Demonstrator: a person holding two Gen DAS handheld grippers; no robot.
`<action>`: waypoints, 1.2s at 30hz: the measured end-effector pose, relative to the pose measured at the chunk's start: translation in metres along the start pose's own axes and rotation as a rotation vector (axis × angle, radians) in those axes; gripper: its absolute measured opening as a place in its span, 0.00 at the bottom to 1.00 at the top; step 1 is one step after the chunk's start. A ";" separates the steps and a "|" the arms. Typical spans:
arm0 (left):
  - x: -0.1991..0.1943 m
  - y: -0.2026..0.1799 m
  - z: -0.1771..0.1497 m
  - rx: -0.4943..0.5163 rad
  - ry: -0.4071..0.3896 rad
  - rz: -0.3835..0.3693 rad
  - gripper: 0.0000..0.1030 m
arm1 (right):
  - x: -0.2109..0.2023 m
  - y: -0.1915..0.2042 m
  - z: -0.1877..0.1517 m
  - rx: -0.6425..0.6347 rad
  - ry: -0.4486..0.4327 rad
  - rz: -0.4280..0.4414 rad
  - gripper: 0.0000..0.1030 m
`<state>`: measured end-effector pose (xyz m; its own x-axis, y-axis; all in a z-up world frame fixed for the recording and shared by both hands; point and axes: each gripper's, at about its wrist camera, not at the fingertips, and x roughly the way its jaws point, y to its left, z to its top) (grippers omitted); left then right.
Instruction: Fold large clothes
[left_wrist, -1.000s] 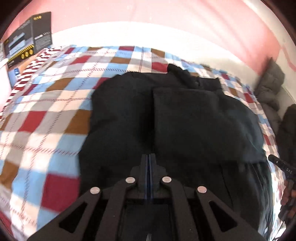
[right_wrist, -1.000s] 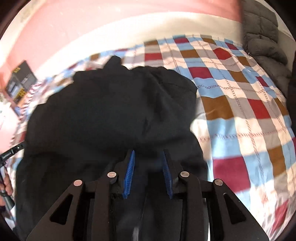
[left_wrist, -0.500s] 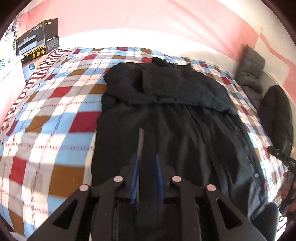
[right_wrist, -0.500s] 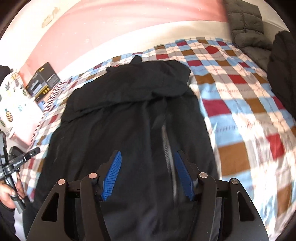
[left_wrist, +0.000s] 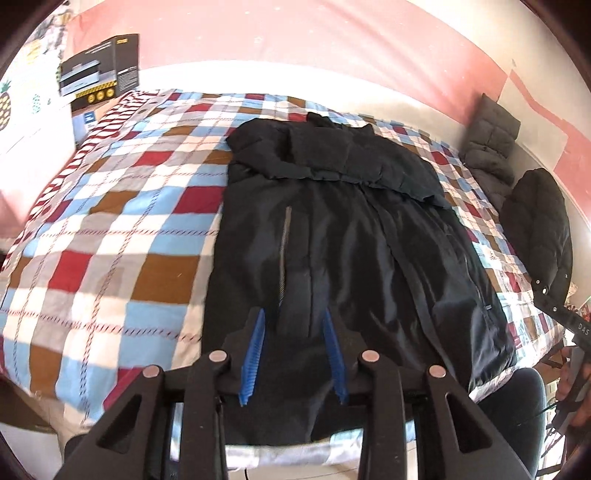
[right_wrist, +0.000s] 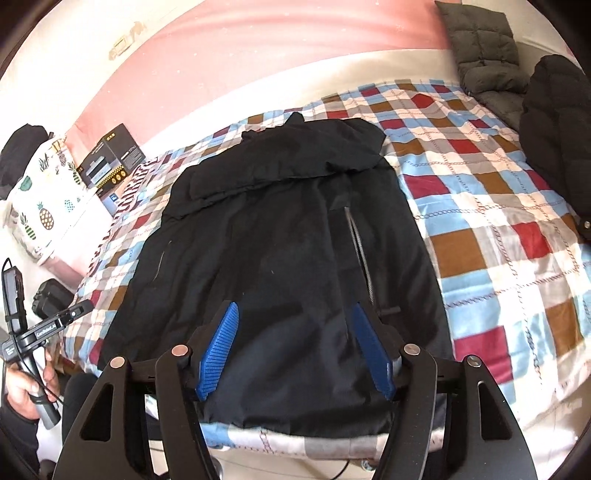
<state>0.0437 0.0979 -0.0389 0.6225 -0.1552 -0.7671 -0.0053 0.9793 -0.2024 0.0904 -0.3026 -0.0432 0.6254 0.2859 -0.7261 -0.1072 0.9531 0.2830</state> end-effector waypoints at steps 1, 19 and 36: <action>-0.001 0.003 -0.003 -0.006 0.003 0.003 0.34 | -0.002 -0.001 -0.003 -0.001 -0.001 -0.007 0.63; 0.047 0.056 -0.030 -0.128 0.140 0.076 0.47 | 0.019 -0.084 -0.033 0.157 0.106 -0.094 0.73; 0.079 0.066 -0.051 -0.229 0.205 -0.047 0.53 | 0.058 -0.117 -0.048 0.306 0.291 0.032 0.75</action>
<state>0.0523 0.1432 -0.1441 0.4551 -0.2452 -0.8560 -0.1709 0.9194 -0.3543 0.1024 -0.3925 -0.1481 0.3768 0.3728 -0.8480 0.1388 0.8824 0.4496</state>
